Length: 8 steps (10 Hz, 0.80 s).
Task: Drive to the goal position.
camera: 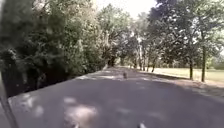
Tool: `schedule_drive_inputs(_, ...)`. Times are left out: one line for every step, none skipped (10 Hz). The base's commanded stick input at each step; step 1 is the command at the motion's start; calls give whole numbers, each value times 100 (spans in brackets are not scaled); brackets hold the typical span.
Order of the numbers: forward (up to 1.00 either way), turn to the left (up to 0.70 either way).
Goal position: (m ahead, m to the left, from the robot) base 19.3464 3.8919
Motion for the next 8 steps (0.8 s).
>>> schedule_drive_inputs(70,0)
schedule_drive_inputs(70,0)
schedule_drive_inputs(70,0)
schedule_drive_inputs(70,0)
schedule_drive_inputs(70,0)
schedule_drive_inputs(70,0)
schedule_drive_inputs(70,0)
schedule_drive_inputs(70,0)
